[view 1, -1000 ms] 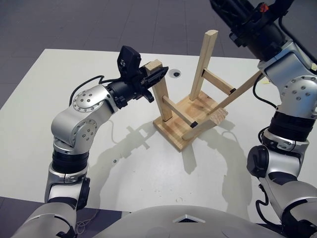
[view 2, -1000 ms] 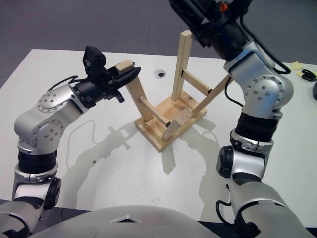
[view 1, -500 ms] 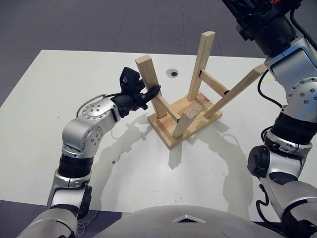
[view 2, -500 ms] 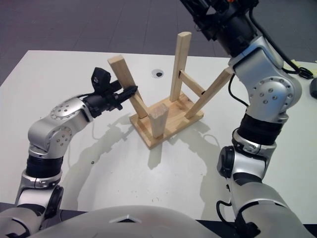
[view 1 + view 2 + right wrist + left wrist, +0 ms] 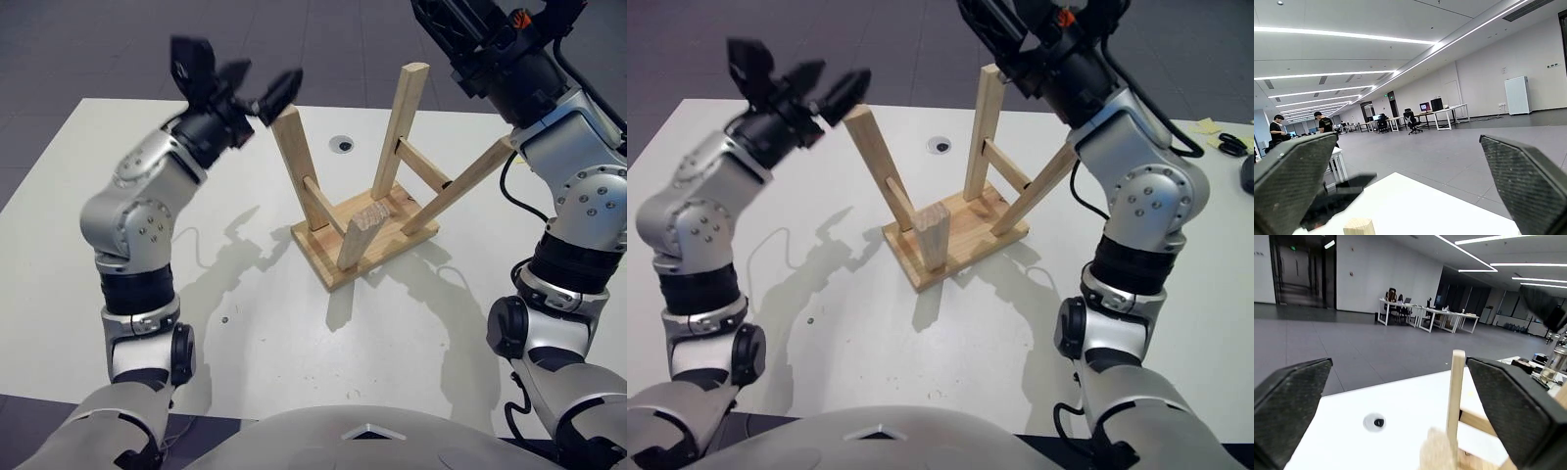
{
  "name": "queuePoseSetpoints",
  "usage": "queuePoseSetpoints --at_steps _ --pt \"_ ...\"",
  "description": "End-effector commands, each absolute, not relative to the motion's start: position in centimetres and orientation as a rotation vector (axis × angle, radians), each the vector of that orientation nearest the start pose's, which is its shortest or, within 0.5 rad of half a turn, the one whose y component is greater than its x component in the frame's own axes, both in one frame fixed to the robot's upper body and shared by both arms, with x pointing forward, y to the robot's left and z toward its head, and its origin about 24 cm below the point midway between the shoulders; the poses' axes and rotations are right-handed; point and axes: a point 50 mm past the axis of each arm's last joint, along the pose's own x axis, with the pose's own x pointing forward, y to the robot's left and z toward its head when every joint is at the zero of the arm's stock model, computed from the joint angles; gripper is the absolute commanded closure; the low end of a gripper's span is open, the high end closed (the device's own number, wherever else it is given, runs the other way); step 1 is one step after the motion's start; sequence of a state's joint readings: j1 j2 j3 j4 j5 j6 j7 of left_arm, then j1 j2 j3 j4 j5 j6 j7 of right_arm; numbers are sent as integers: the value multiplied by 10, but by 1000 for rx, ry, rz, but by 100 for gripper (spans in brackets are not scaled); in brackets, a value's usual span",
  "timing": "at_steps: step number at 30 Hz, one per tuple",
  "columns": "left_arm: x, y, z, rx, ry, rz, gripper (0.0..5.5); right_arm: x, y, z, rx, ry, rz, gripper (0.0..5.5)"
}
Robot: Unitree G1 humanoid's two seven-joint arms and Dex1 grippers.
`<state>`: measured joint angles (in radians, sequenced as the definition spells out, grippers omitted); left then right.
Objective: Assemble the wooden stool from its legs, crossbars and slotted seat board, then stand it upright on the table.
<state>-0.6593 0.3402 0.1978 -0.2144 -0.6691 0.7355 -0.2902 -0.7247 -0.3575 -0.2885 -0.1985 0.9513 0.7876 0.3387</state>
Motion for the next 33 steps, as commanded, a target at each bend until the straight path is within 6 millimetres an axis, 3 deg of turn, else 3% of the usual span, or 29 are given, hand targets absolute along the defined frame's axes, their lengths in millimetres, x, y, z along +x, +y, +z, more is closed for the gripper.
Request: queuePoseSetpoints --at_steps 1,5,9,11,13,15,17,19,20,22,28,33 --pt "325 165 287 -202 -342 -562 12 301 -154 264 418 -276 817 10" --pt "343 159 314 -177 -394 -584 12 303 -152 266 420 -282 810 10" --pt "348 154 346 -257 -470 -652 12 304 -150 271 431 -294 812 10" --pt "353 147 337 -289 -416 -695 12 304 -149 272 436 -292 815 10" --pt "360 136 298 -291 -273 -721 12 304 -148 267 441 -273 803 10" --pt "361 121 230 -335 -32 -754 12 303 -146 257 438 -232 786 10" --pt "349 112 161 -341 190 -742 12 301 -144 248 429 -197 776 10" --pt "332 108 118 -348 315 -717 12 298 -143 243 425 -179 770 10" --pt "326 107 109 -356 332 -709 12 297 -143 242 423 -172 765 10" --pt "321 103 112 -402 305 -710 12 297 -143 238 424 -160 752 10" --pt "329 100 152 -434 155 -702 12 297 -142 234 434 -153 736 10" --pt "333 106 197 -463 -14 -694 12 297 -144 238 468 -181 729 10"
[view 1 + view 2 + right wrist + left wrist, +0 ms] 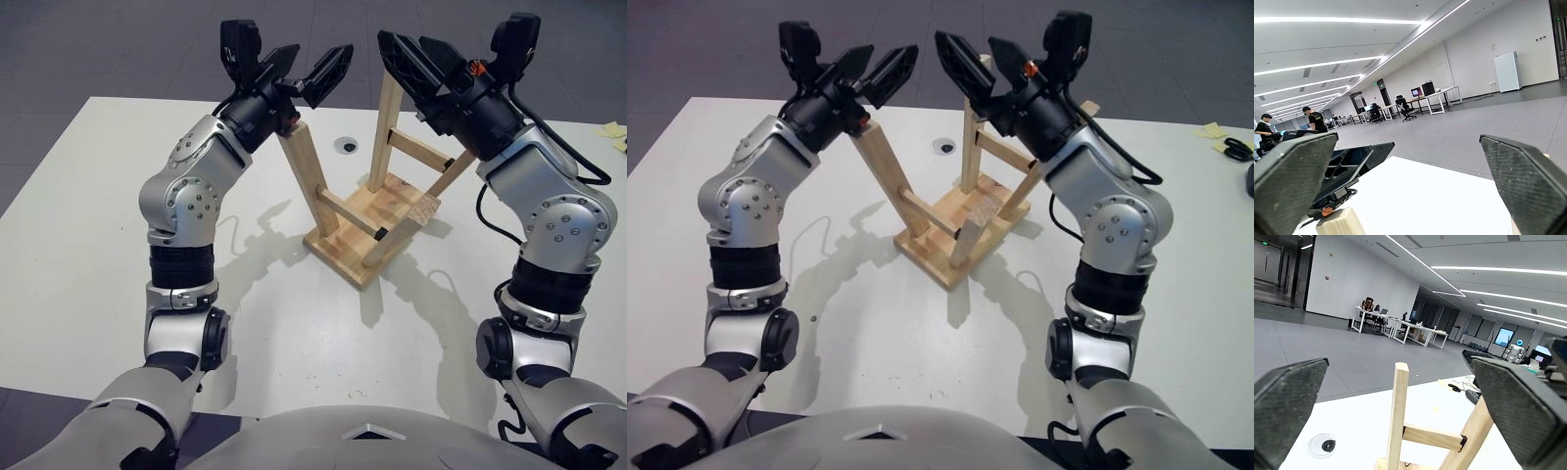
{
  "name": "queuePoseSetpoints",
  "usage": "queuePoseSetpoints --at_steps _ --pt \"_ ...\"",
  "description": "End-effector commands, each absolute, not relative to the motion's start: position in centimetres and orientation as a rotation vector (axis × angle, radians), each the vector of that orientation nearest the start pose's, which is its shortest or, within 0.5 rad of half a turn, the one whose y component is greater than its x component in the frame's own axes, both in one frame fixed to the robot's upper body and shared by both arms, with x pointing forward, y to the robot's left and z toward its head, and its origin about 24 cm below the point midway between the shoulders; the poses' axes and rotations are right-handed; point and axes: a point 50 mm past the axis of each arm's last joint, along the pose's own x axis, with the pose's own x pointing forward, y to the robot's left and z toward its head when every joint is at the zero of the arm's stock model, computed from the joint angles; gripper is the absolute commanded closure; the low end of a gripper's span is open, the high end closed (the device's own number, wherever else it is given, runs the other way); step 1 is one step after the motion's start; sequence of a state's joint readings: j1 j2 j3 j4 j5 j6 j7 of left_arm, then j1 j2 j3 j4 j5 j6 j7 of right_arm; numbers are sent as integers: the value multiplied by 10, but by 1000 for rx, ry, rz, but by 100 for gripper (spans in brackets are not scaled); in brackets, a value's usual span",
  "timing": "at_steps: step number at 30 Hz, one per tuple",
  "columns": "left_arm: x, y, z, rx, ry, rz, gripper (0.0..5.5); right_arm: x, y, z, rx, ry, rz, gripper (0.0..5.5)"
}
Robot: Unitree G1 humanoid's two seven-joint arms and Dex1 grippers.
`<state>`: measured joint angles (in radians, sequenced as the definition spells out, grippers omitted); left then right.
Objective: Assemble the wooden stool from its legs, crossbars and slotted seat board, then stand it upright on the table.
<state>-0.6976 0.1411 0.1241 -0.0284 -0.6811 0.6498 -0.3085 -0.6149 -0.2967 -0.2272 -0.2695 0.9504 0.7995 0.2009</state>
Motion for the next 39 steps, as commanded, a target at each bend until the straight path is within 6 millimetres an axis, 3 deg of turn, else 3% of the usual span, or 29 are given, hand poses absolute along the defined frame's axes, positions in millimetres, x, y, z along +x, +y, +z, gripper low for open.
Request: queuePoseSetpoints --at_steps 1,7,10,12,14,15,17,18,19,24,30,34,36,39 --pt "333 108 209 -462 -55 -697 12 297 -144 240 478 -190 728 10" --pt "317 117 286 -490 -324 -769 12 298 -146 252 576 -262 719 10" --pt "315 120 296 -479 -357 -781 12 297 -149 260 637 -304 714 10" --pt "323 117 274 -469 -267 -767 12 297 -150 261 657 -309 709 10" --pt "333 107 219 -442 -51 -729 12 297 -148 253 628 -264 700 10" --pt "333 98 180 -407 95 -723 12 297 -146 245 586 -222 689 10" --pt "319 86 119 -316 311 -721 12 295 -141 234 540 -169 695 10" --pt "308 80 104 -315 363 -740 12 294 -139 231 527 -156 701 10" --pt "301 76 101 -324 372 -765 12 293 -138 230 524 -152 706 10" --pt "305 77 146 -459 190 -811 12 290 -141 239 583 -210 724 10" --pt "306 83 186 -632 16 -889 12 264 -144 271 930 -292 1062 10" --pt "304 96 205 -748 -88 -905 12 250 -153 278 1025 -284 1181 10" --pt "307 108 210 -772 -119 -866 12 253 -158 277 1026 -270 1149 10" --pt "312 138 215 -748 -168 -746 12 276 -181 263 878 -283 770 10"
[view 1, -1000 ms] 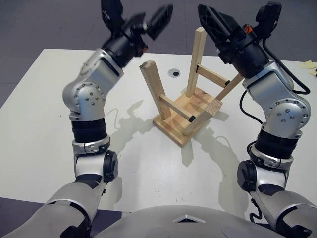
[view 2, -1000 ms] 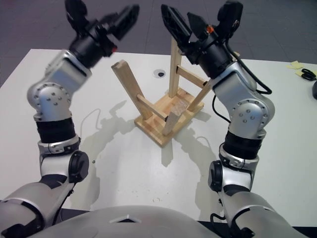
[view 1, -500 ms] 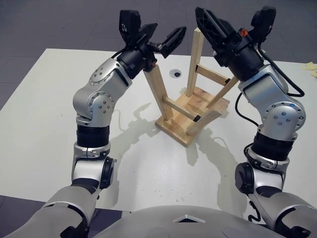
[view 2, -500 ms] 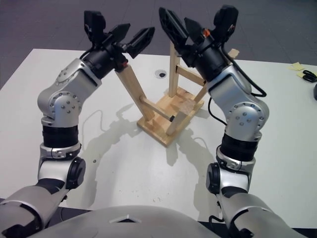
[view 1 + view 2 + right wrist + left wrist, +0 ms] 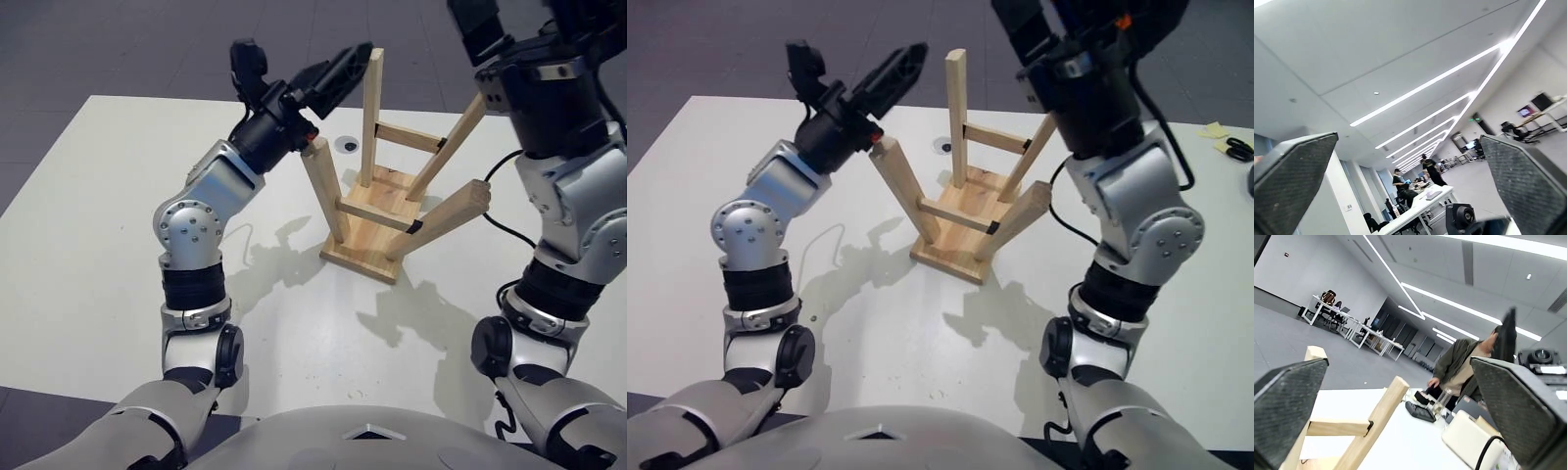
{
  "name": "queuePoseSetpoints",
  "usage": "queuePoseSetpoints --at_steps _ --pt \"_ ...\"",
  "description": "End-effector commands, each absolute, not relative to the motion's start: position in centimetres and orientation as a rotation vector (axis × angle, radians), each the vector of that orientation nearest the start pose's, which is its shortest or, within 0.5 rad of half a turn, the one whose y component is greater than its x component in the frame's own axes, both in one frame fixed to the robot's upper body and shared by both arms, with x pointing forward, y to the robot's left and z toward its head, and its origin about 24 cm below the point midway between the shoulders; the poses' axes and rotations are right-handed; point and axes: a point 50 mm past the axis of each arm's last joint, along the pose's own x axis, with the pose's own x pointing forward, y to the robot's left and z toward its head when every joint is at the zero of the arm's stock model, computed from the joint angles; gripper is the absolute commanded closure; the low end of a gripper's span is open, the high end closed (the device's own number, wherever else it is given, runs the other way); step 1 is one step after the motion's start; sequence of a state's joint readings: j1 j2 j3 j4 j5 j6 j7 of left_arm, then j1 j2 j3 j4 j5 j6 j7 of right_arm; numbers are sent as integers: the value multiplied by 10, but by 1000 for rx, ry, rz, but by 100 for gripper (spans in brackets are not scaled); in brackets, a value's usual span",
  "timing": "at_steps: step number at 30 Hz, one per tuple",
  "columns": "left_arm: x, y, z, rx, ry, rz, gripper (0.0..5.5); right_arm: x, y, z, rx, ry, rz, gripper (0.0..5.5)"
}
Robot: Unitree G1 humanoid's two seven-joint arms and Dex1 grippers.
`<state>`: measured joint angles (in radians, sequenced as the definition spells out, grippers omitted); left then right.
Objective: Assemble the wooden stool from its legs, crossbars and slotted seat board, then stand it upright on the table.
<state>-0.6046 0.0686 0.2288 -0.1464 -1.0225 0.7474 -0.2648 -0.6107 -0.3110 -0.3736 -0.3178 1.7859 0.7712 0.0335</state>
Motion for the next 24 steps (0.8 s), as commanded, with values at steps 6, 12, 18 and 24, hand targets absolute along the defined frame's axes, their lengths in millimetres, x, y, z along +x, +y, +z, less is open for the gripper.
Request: queuePoseSetpoints --at_steps 6,12,18,24 --pt "306 198 202 -670 -191 -439 12 270 -240 220 356 -341 130 10" --pt "273 181 129 -354 153 -406 12 218 -235 116 86 52 42 10" --pt "256 176 114 -286 244 -474 12 189 -237 93 55 231 -7 10" --pt "259 169 111 -304 239 -486 12 168 -215 72 -43 565 246 10"
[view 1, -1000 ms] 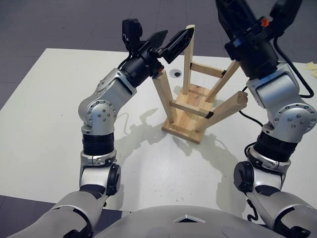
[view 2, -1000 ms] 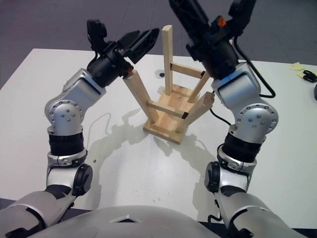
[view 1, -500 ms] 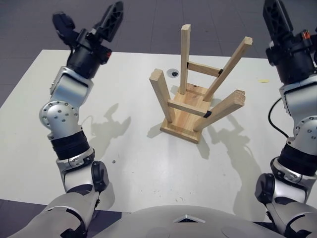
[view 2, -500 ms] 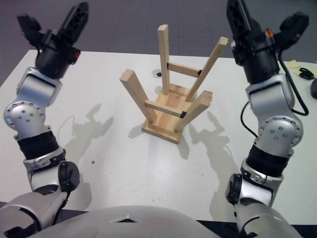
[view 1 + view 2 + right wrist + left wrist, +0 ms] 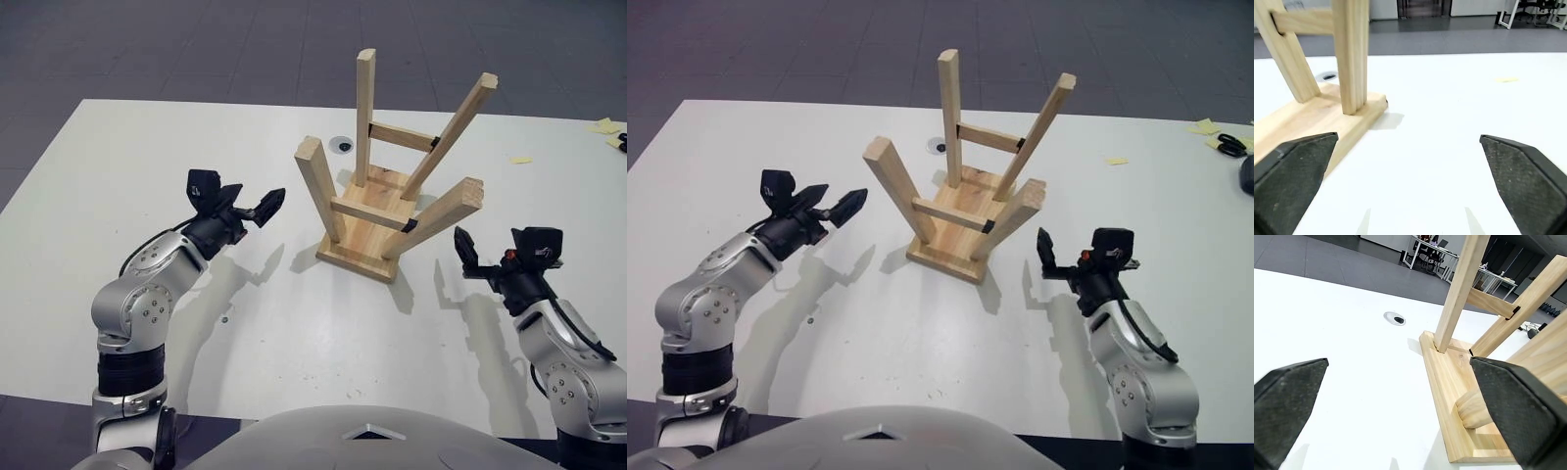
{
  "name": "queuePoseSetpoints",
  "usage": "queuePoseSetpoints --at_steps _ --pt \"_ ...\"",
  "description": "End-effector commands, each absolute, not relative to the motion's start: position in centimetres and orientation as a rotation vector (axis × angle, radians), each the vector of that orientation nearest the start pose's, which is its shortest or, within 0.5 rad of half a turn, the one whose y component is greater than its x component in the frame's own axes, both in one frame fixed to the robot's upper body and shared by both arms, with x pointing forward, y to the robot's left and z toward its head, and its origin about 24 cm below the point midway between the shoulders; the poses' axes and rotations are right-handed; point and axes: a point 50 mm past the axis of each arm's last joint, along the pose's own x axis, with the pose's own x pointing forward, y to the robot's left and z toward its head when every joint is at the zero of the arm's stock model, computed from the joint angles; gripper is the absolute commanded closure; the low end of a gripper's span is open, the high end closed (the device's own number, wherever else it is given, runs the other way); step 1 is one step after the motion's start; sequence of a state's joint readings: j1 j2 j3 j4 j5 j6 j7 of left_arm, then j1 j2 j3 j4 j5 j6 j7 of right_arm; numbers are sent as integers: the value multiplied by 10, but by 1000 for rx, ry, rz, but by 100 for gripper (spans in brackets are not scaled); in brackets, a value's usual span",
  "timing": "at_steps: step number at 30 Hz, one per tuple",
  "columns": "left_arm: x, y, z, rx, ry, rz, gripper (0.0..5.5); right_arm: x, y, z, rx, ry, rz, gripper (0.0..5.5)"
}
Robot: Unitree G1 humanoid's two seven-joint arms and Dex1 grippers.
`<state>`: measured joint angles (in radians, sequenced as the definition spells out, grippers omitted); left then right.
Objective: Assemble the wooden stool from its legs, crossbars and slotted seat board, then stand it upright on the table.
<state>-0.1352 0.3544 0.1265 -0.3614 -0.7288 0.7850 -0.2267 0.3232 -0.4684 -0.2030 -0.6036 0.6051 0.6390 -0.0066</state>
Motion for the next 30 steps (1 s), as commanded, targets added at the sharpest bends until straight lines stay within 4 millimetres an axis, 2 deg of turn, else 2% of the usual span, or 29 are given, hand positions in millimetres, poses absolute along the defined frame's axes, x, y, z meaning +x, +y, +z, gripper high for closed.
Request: queuePoseSetpoints --at_steps 1,4,6,9,12,14,18,21,23,26,30 --pt "260 169 111 -302 238 -483 12 164 -216 69 -79 639 295 10" --pt "262 174 112 -293 233 -470 12 160 -228 68 -207 763 381 10" --pt "262 175 114 -292 225 -467 12 166 -234 72 -252 759 422 10" --pt "263 173 112 -287 227 -469 12 181 -226 82 -129 663 462 10" --pt "262 169 106 -290 241 -472 12 198 -208 99 152 562 540 10" --pt "263 167 105 -292 244 -475 12 208 -208 105 202 531 544 10" --pt "265 162 105 -293 243 -489 12 221 -214 104 154 532 509 10" --pt "266 158 104 -298 243 -500 12 235 -217 104 -15 471 505 10" --pt "267 156 105 -298 242 -510 12 241 -213 109 0 435 528 10" --pt "270 155 106 -294 240 -516 12 237 -210 108 34 460 600 10" --pt "271 153 108 -291 229 -505 12 208 -214 96 131 597 748 10"
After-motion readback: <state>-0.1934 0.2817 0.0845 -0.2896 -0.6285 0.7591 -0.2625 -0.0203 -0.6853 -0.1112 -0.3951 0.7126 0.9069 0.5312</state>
